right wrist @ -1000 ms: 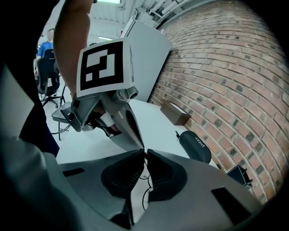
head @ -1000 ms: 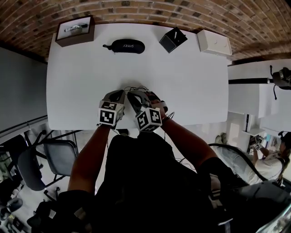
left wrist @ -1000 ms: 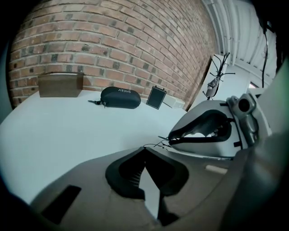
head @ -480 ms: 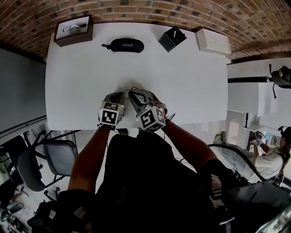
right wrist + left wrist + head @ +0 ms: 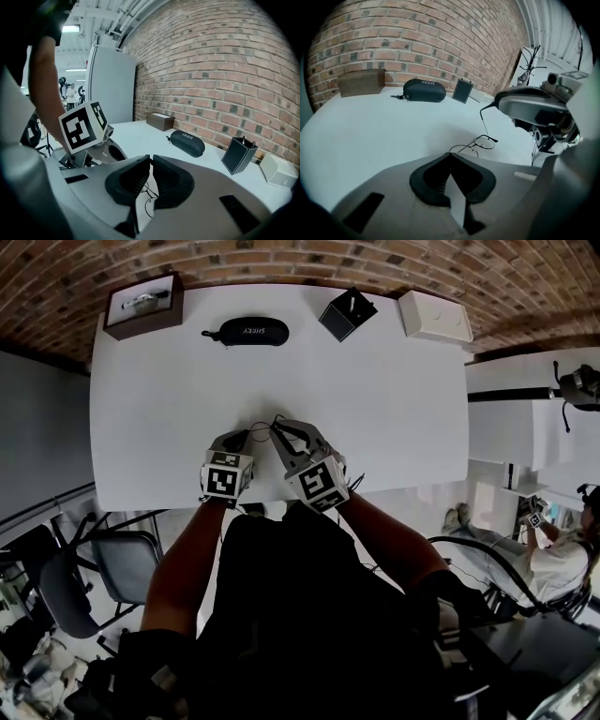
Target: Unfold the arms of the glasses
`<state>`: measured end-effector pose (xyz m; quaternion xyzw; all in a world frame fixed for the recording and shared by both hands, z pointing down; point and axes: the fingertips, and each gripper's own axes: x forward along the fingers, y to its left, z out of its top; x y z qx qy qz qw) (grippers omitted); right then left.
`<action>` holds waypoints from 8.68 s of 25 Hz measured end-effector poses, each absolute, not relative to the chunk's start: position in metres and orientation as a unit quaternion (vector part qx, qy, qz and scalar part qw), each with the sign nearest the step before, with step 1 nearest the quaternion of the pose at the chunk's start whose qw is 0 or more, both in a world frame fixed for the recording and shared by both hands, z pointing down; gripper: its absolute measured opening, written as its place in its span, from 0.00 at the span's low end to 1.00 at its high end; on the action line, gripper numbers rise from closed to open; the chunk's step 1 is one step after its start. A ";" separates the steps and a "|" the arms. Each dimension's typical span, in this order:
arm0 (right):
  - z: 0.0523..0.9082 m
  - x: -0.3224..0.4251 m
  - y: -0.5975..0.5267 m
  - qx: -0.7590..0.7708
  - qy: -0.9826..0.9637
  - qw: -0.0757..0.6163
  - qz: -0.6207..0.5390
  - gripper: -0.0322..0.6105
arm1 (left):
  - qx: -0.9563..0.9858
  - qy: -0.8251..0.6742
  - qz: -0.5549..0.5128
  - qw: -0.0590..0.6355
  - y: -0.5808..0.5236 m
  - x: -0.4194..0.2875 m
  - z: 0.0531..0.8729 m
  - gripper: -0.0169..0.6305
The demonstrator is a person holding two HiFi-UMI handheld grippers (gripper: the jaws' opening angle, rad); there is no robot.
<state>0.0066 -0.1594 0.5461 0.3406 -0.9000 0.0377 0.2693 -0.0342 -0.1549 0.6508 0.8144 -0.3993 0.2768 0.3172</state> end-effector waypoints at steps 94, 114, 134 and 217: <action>0.644 0.096 -0.119 0.420 -0.800 0.331 0.274 0.08 | 0.817 0.036 0.517 -0.255 -0.095 0.010 0.639 0.05; 0.630 0.070 -0.160 0.397 -0.818 0.353 0.221 0.08 | 0.775 0.103 0.545 -0.302 -0.081 -0.006 0.649 0.05; 0.628 0.053 -0.153 0.451 -0.780 0.349 0.259 0.08 | 0.785 0.022 0.567 -0.249 -0.093 -0.037 0.630 0.28; 0.372 0.087 -0.137 0.475 -0.863 0.068 0.156 0.06 | 0.847 -0.510 0.060 0.135 -0.111 -0.088 0.353 0.04</action>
